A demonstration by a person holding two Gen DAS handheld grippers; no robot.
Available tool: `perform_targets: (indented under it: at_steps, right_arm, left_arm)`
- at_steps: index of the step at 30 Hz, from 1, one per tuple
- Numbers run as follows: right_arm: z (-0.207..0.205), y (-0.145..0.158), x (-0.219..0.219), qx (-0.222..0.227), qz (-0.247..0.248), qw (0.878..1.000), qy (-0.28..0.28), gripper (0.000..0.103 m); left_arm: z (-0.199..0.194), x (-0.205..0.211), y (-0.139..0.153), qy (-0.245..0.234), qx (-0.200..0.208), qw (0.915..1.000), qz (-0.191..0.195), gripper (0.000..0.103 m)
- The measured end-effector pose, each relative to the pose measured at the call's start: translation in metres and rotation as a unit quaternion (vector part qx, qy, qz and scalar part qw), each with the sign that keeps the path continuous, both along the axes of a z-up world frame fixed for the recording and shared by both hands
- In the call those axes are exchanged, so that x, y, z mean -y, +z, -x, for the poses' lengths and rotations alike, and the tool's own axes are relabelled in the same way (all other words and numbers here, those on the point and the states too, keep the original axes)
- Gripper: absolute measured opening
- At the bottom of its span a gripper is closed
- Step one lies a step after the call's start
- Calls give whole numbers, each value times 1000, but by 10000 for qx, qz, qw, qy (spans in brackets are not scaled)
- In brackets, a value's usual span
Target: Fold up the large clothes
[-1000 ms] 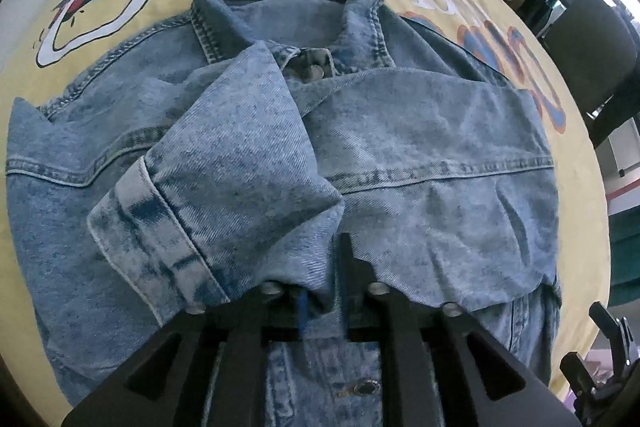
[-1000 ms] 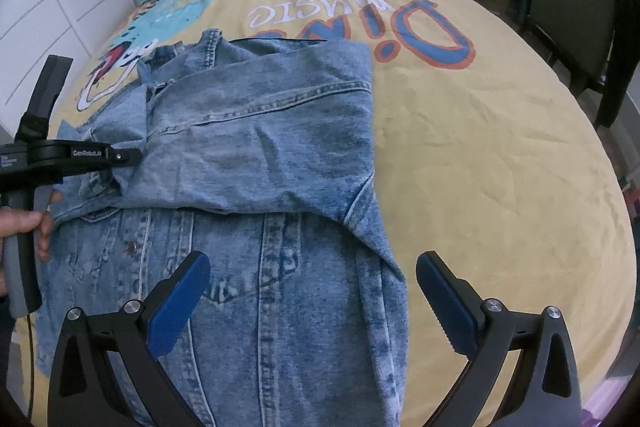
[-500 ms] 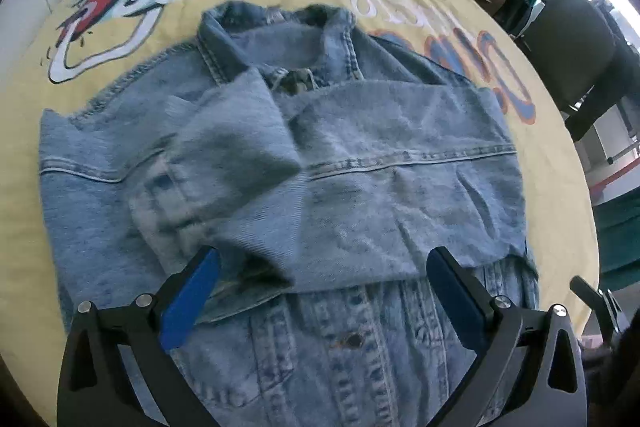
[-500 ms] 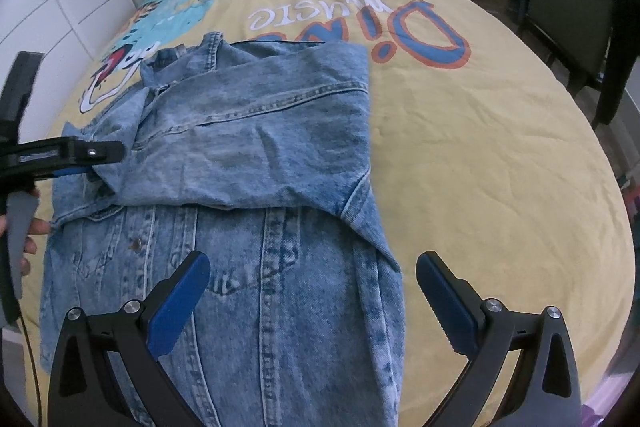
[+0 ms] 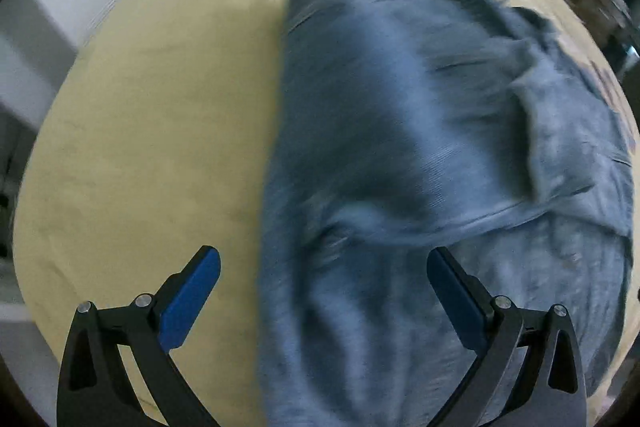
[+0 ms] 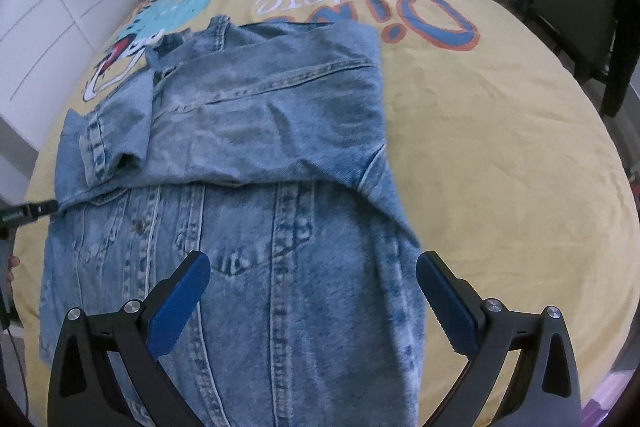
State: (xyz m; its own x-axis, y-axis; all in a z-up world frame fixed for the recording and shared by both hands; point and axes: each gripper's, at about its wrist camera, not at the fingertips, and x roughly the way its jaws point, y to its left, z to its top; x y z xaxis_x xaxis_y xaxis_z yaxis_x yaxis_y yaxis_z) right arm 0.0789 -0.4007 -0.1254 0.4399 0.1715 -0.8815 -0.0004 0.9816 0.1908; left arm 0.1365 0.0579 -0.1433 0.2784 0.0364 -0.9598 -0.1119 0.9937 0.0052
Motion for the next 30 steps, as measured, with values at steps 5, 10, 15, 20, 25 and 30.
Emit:
perform_targets:
  at_steps: [5,10,15,20,25,30]
  right_arm:
    - [-1,-5,-13,-110,104,9998,102,103]
    - [-1,-5,-29,-174,151,9995,236,103]
    - [-1,-9,-58,-253,266,9979,535,103]
    - [-9,-5,-97,-155,306,9953,910,103]
    - [-38,14,-155,156,285,9898,1388,103]
    - [-78,28,-216,283,31,9827,1832,103]
  left_arm:
    - [3,-16,-22,148,-7,9994,308,102]
    - [-14,-14,-29,159,139,9993,306,102]
    - [-20,-13,-36,-3,302,9994,148,101]
    - [-13,-17,-29,-193,410,9987,252,68]
    - [-2,-34,-21,-332,460,9957,734,29]
    - [-1,-32,-21,-487,450,9958,629,20]
